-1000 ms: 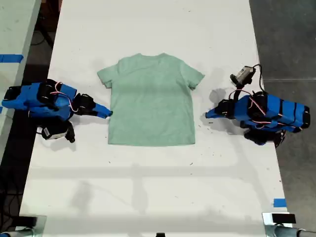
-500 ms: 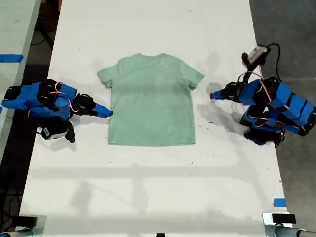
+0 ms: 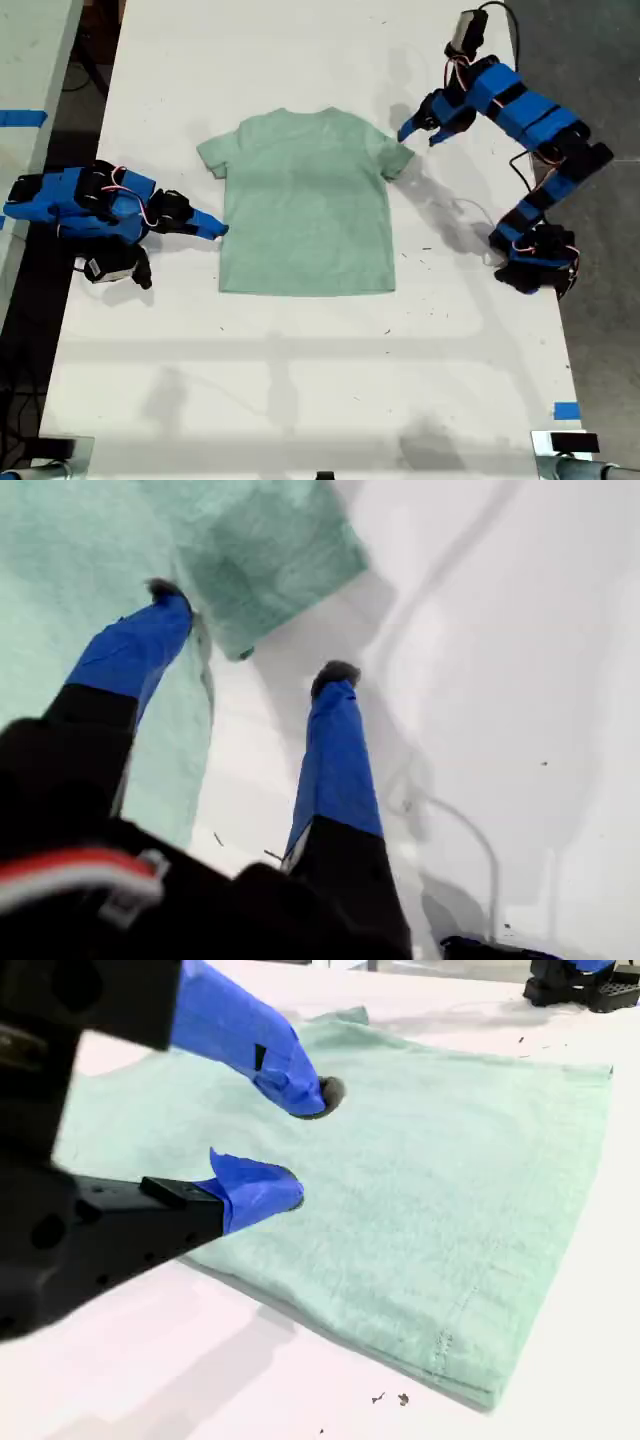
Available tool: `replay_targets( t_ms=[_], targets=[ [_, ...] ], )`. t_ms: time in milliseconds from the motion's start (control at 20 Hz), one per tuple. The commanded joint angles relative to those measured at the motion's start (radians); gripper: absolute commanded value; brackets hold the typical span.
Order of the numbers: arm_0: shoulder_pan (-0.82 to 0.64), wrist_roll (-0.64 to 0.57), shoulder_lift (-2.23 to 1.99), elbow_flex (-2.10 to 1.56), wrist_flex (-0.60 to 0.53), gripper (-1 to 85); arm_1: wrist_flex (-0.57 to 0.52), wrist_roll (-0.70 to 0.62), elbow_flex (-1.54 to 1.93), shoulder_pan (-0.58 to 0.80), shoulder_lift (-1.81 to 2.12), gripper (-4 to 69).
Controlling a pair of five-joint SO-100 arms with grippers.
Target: Fold t shirt
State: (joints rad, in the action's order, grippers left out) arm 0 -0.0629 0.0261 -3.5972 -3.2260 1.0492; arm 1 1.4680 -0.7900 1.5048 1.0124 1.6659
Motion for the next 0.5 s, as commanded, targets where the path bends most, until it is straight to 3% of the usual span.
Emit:
replay_targets(
  t_ms=[0, 450],
  targets=[
    [0.006, 0.017, -0.008, 0.002, 0.005, 11.4, -0.038, -0.043, -0.186, 0.035, -0.170, 24.2],
    [0.006, 0.017, -0.008, 0.002, 0.005, 11.4, -0.032, -0.046, -0.331, 0.038, -0.463, 20.8]
  ],
)
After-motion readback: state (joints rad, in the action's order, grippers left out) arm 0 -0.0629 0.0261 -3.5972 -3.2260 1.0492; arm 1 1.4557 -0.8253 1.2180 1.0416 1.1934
